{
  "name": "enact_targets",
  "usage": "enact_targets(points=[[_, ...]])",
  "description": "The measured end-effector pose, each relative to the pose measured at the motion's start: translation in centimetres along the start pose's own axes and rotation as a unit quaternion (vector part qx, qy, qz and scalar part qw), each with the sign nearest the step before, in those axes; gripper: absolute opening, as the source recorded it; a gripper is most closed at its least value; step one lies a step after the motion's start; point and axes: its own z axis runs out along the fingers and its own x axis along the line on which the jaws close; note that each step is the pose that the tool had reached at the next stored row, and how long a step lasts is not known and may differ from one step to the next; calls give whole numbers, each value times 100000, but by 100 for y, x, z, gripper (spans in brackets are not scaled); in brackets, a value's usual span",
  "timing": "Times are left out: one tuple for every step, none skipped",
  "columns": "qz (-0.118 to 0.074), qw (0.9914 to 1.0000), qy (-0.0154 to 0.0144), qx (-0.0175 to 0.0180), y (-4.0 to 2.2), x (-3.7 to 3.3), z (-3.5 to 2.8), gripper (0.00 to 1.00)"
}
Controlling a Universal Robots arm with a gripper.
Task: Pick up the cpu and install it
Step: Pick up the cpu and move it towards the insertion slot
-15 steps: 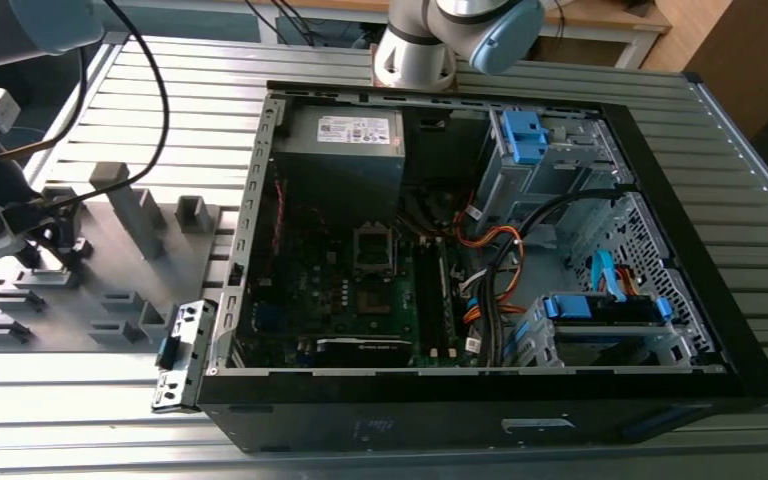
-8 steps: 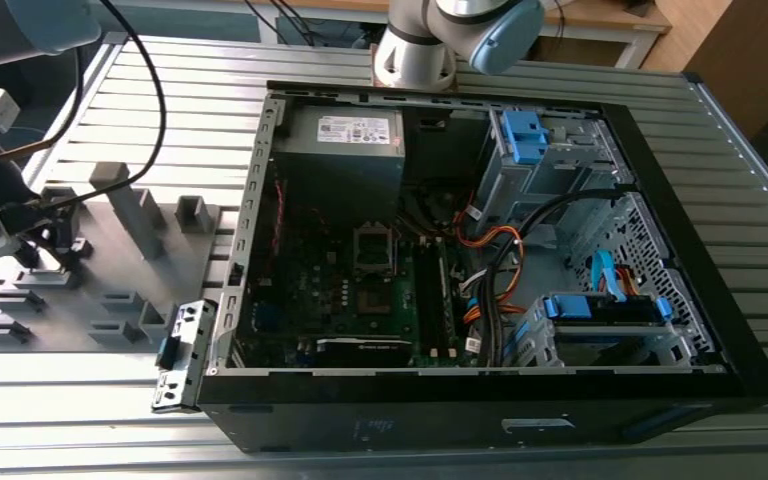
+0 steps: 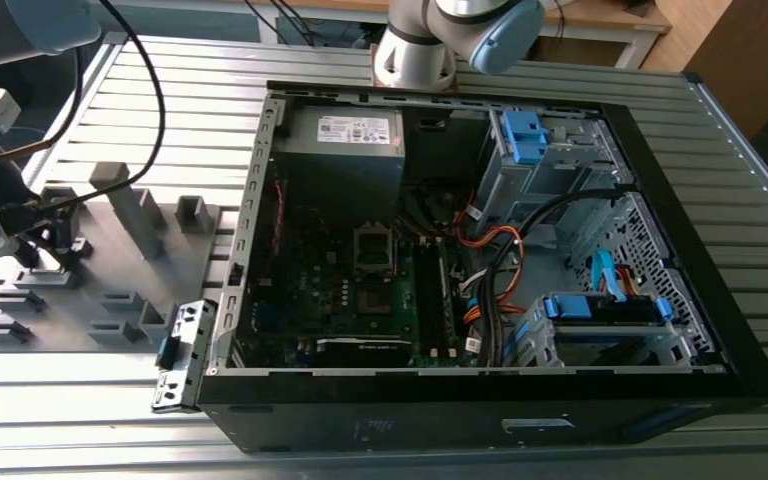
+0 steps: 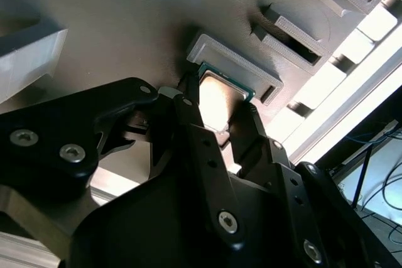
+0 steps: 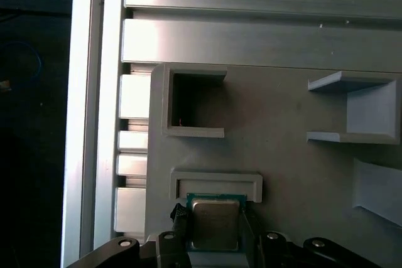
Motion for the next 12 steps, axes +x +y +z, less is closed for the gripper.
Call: enact_targets(points=[[1,100000,0,0,0,0,0,44],[0,100000,1,-1,0,0,0,44],[0,100000,-8,-5,0,0,-2,44],[1,100000,-16,-10,0,0,-9,44],[1,100000,-15,-11,0,0,-15,44],[2,100000,-12,-8,1,-1,-17,44],[0,100000,-15,-8,1,-1,-19,44],[2,100000,8,4,0,0,-28,44],[3,100000,13,9,1,0,-40,44],[2,100000,-1,0,1,0,-42,44],[2,100000,-10,-5,1,-1,-42,44],[1,100000,-11,-7,1,-1,-42,44]])
